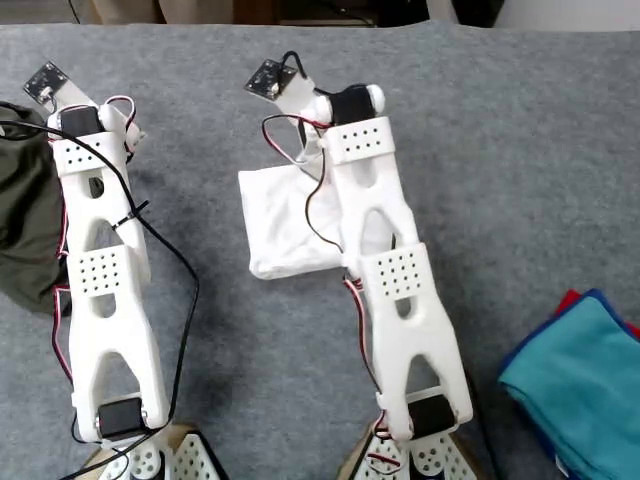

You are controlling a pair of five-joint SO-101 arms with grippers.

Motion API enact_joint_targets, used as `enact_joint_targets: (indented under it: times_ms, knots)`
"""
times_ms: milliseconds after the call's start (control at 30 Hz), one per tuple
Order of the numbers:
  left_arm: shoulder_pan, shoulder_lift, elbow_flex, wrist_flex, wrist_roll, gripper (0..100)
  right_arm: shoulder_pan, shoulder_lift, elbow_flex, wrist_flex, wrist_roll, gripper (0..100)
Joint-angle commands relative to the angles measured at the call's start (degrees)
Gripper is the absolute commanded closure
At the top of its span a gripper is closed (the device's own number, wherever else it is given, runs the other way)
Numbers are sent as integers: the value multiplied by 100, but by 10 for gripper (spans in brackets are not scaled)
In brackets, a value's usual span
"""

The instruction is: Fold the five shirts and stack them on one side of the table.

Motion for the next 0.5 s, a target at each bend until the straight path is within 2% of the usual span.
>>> enact_joint_targets:
  times_ms: [0,333,467]
  knots:
    - [53,-66,-264,-88,-44,978,-163,-31,127,44,-44,742]
    - [62,-66,-264,-88,-53,978,-268,-31,585,-202,0,747]
    - [62,-66,-264,-88,-53,978,-251,-31,585,-211,0,865]
